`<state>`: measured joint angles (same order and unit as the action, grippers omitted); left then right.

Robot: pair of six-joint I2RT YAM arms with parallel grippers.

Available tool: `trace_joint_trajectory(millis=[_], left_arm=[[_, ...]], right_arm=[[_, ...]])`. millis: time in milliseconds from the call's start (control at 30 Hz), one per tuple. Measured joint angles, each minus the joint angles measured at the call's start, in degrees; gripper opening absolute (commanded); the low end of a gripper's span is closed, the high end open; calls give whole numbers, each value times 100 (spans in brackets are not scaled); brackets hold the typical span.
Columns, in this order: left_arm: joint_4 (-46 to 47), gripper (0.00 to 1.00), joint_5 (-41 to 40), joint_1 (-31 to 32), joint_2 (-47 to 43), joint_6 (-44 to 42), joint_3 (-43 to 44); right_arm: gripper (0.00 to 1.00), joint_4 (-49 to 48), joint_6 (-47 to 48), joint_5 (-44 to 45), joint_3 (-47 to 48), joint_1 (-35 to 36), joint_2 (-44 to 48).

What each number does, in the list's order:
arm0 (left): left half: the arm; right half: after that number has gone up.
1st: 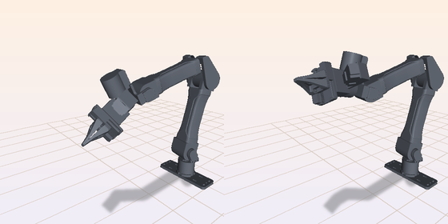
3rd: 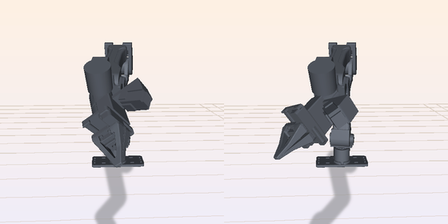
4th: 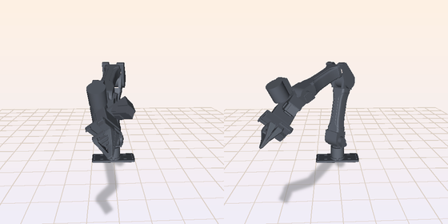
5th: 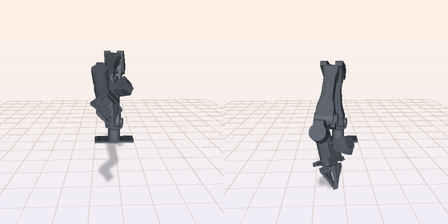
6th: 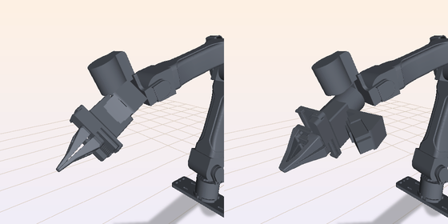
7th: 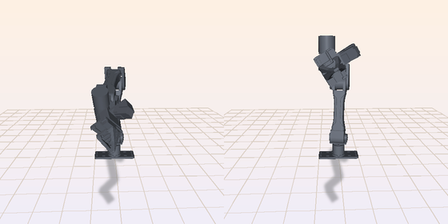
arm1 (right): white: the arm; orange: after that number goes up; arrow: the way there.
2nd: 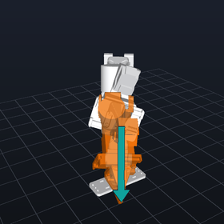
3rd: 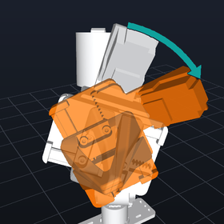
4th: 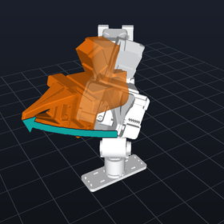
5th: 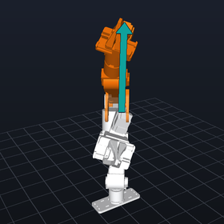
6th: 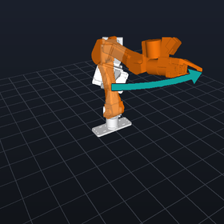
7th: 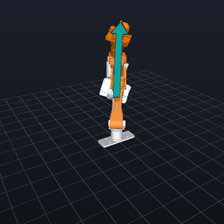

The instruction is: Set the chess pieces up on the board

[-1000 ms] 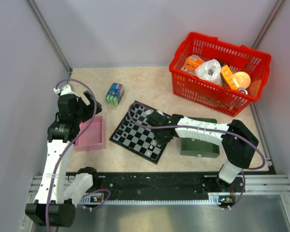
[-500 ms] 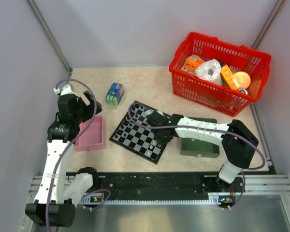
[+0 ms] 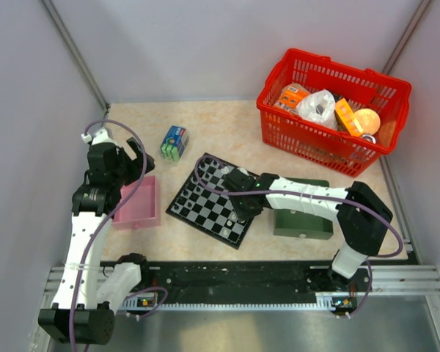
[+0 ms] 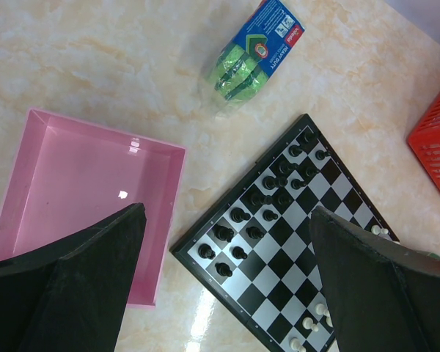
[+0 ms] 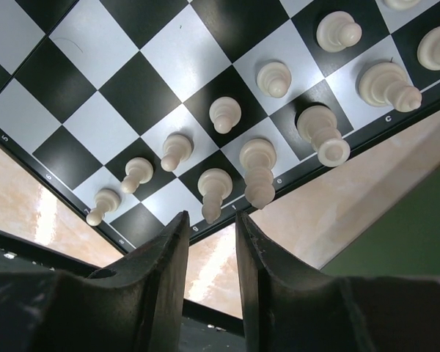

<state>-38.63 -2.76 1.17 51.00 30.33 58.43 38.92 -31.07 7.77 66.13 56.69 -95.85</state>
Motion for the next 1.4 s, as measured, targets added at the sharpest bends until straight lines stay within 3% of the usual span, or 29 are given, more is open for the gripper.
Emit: trace_joint_trajectory(millis=[233, 433, 667, 1133, 1400], left_arm=[[0, 99, 20, 0, 0, 0, 0], [0, 99, 17, 0, 0, 0, 0], [0, 99, 17, 0, 0, 0, 0], [0, 99, 17, 0, 2, 0, 0], [2, 99, 26, 0, 28, 0, 0]], right_arm=[[44, 160, 2, 33, 59, 0, 332], [52, 236, -4, 181, 155, -92, 1237], [61, 286, -105, 584, 109, -861, 2157], [61, 638, -522, 931, -1351, -2966, 2990], [50, 680, -546, 780, -1958, -3989, 3099]])
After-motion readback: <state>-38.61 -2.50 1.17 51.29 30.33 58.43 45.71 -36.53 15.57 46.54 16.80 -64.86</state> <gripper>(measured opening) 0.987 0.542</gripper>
